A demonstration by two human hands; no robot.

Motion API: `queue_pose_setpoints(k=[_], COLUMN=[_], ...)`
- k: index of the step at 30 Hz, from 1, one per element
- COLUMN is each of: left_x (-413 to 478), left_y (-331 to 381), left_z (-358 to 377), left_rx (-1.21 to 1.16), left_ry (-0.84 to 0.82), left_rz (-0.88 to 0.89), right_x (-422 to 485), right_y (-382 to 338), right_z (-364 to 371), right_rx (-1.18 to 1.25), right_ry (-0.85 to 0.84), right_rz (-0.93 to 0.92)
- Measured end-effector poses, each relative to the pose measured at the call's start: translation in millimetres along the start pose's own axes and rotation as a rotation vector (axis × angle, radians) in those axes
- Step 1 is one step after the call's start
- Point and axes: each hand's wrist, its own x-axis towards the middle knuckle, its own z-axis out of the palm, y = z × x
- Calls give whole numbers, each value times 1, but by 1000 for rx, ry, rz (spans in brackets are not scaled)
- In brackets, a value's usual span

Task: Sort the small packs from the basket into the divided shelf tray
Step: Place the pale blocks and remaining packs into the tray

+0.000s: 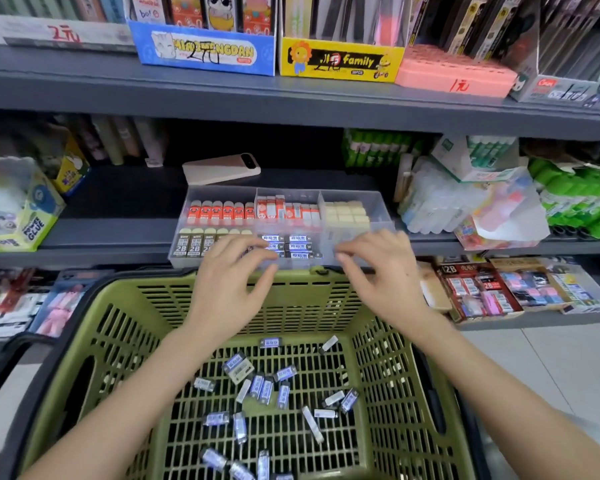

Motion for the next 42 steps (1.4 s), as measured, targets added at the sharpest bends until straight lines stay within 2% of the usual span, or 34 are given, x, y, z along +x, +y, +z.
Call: queue_pose_setpoints(k=[2,4,6,9,11,14,18,23,26,29,33,38,40,42], left_x=[-19,-41,-64,-99,-119,-138,-148,-146,-144,-149,-155,-162,-166,-170], left_y=[-4,-10,-18,-36,-48,-64,-75,-78,-80,-78,-79,-89,-89,-86], left_z=[-8,-11,-6,19,38,63,85,98,98,97,94,87,86,85], left_rx=[-6,-15,-28,60,79,33,-25,25,50,32,2,22,63,115], left_ry=[70,32,-135,-571,-762,-851,-900,-941,-910,-842,-819,-914,-918,-883], left_rz=[13,-26,-139,-278,-313,-417,-535,-528,-496,-480,-444,-447,-463,-480], right_x=[-30,-56,-74,-97,-112,-128,-145,-160,-168,-168,-152,-136,-135,-136], right_y=[-18,-31,-37,-36,-30,-18,-15,-29,-39,-42,-34,-22,-18,-14], right_z=[7,24,47,83,96,98,95,105,112,114,112,108,111,116], right_rx=[128,213,250,113,-31,-131,-167,-238,-323,-205,95,522,508,310], right_ry=[-175,-482,-798,-1193,-1357,-1468,-1370,-1320,-1265,-1224,-1204,-935,-840,-765], right_rz=[-7,93,249,296,277,274,148,62,14,181,543,1063,1122,1042])
